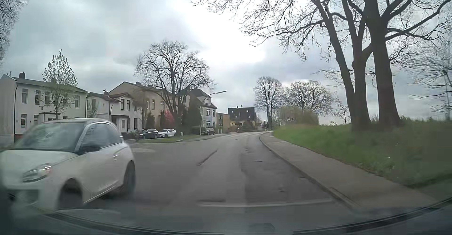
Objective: Follow the waypoints while adhering to traffic rules and regulations
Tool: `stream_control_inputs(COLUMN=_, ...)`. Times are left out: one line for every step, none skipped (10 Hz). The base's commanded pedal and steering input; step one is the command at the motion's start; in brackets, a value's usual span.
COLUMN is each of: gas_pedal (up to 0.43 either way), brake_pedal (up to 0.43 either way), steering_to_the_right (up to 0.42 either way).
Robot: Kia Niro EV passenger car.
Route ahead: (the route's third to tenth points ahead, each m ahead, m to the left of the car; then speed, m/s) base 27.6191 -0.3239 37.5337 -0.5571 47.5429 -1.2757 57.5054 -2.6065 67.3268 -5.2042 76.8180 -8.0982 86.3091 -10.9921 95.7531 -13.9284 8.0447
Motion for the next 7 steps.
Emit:
stream_control_inputs(gas_pedal=0.118, brake_pedal=0.0, steering_to_the_right=0.007)
stream_control_inputs(gas_pedal=0.118, brake_pedal=0.0, steering_to_the_right=0.006)
stream_control_inputs(gas_pedal=0.118, brake_pedal=0.0, steering_to_the_right=0.004)
stream_control_inputs(gas_pedal=0.118, brake_pedal=0.0, steering_to_the_right=0.005)
stream_control_inputs(gas_pedal=0.11, brake_pedal=0.0, steering_to_the_right=0.005)
stream_control_inputs(gas_pedal=0.11, brake_pedal=0.0, steering_to_the_right=0.004)
stream_control_inputs(gas_pedal=0.11, brake_pedal=0.0, steering_to_the_right=0.004)
